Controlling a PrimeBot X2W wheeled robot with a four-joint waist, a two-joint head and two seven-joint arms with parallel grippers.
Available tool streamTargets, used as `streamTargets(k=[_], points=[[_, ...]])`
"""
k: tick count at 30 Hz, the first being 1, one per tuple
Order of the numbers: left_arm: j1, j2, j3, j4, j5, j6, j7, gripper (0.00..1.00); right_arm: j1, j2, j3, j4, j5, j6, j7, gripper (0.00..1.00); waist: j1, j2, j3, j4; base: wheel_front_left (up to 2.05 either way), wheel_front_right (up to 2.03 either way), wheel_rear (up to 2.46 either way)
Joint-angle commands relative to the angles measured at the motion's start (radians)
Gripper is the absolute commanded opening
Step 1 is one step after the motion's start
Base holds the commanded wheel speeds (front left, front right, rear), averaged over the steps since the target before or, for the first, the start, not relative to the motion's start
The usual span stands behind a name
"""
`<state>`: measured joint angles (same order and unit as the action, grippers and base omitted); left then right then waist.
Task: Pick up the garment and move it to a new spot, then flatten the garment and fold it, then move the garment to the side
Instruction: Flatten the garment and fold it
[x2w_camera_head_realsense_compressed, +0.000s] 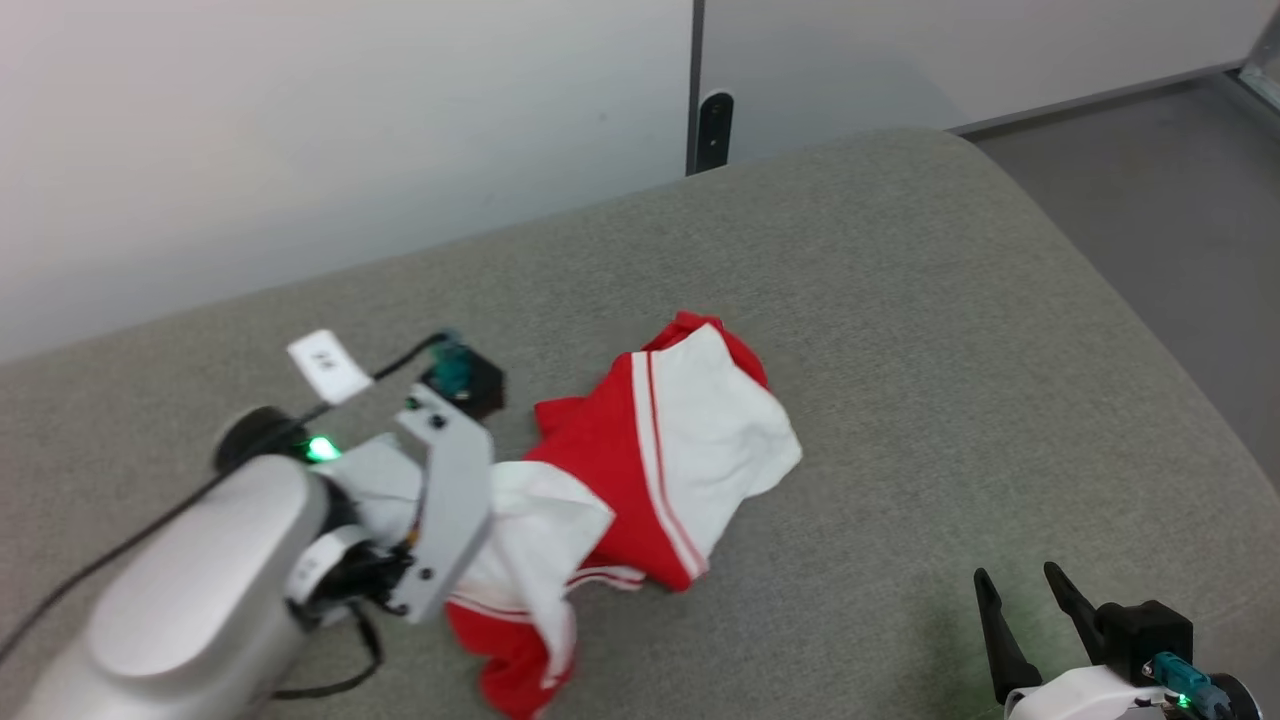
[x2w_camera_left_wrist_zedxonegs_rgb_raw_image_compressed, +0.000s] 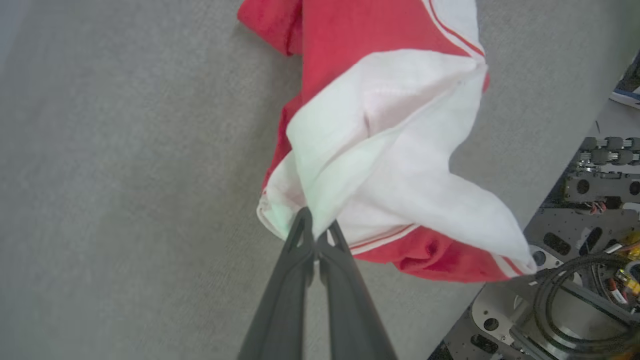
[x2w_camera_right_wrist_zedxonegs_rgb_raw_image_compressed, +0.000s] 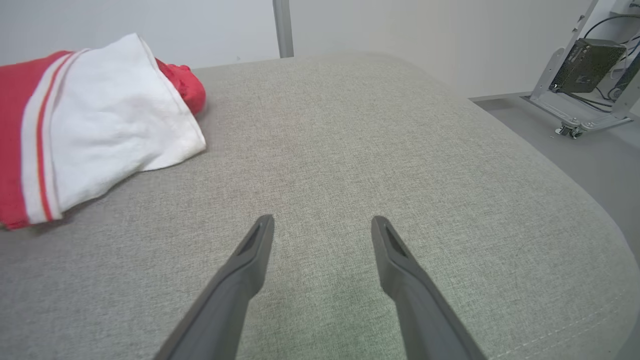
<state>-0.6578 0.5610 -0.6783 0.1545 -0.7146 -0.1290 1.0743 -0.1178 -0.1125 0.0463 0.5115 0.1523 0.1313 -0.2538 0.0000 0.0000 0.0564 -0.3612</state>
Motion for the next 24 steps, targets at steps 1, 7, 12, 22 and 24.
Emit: streamTargets(k=[1, 7, 12, 22, 24], points=[[0.01, 0.023, -0.01, -0.016, -0.014, -0.002, -0.005, 0.0, -0.008, -0.002, 0.002, 0.002, -0.001, -0.001, 0.003, 1.0, 0.0, 0.0, 0.003, 0.007, 0.0, 0.0, 0.0], [0.021, 0.138, -0.076, -0.042, -0.08, -0.001, -0.063, 0.0, -0.02, -0.004, 0.006, 0.006, 0.008, -0.001, 0.004, 1.0, 0.0, 0.0, 0.014, 0.016, 0.0, 0.0, 0.0], [0.008, 0.176, -0.143, 0.002, -0.112, -0.002, -0.15, 0.0, -0.029, -0.003, 0.009, 0.004, 0.013, -0.001, 0.008, 1.0, 0.0, 0.0, 0.025, 0.019, 0.0, 0.0, 0.0], [-0.027, 0.129, -0.231, 0.177, -0.151, -0.002, -0.28, 0.86, -0.025, -0.011, 0.018, 0.008, 0.022, -0.001, 0.012, 1.0, 0.0, 0.0, 0.012, 0.025, 0.0, 0.0, 0.0], [-0.045, 0.125, -0.242, 0.189, -0.149, -0.002, -0.294, 1.0, -0.017, -0.016, 0.019, 0.002, 0.02, -0.001, 0.01, 1.0, 0.0, 0.0, 0.0, 0.031, 0.0, 0.0, 0.0]])
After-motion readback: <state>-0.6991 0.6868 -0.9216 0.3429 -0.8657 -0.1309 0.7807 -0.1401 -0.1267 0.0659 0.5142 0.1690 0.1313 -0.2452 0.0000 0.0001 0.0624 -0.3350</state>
